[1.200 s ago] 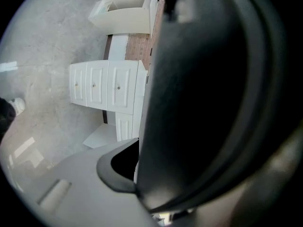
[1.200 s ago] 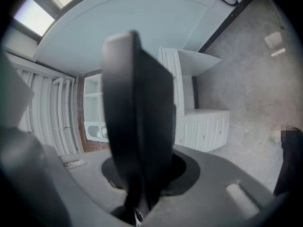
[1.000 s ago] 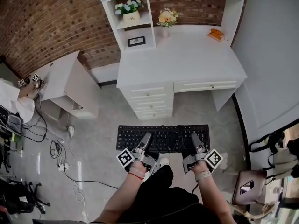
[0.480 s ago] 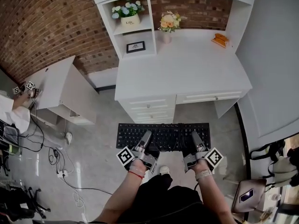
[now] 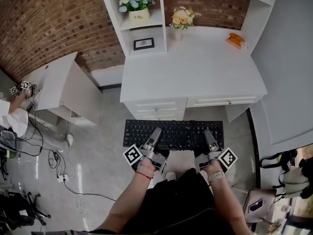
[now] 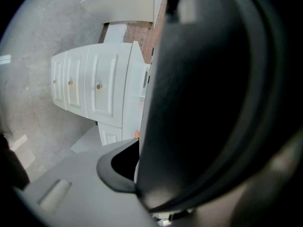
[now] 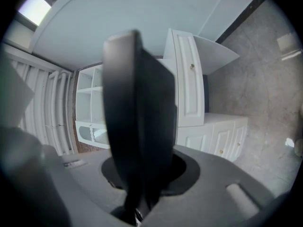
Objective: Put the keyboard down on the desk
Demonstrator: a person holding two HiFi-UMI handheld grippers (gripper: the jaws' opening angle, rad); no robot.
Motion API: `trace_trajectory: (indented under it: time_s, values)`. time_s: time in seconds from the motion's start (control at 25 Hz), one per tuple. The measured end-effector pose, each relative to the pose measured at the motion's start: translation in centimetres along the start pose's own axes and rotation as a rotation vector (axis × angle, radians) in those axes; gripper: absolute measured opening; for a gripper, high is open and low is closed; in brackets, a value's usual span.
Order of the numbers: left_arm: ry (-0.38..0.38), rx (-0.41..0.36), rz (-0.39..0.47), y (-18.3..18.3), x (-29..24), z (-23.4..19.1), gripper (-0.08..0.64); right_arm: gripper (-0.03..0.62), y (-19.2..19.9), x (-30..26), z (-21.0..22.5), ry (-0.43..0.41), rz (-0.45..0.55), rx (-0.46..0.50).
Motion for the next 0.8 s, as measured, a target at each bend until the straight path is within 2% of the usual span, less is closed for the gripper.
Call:
trace_trajectory:
  time_s: [0.16, 0.4, 0.8]
  values:
    - [-0.003, -0.004, -0.005, -0.1, -0.9, -0.1, 0.155, 0.075, -0.6, -0.6, 0.1, 0.000, 0.006, -0.011]
    - [-0.015, 0.006, 0.032, -0.8, -2.8, -1.0, 0.155, 0.075, -1.9, -3.2, 0.5, 0.016, -0.027, -0.015]
    - [-0.010, -0.003, 0.083, -1.3, -10.0, -0.9, 0.154, 0.075, -7.0, -9.7, -1.3, 0.018, -0.082, -0.021]
Point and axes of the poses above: the fingertips, and each gripper's own axes: x backward along the fingers, z to its right, y out of its underside, the point moved 2 cm from there along x, backward along the fingers, and after that the axes turned 9 degrees about -x, right-handed, at the moved point
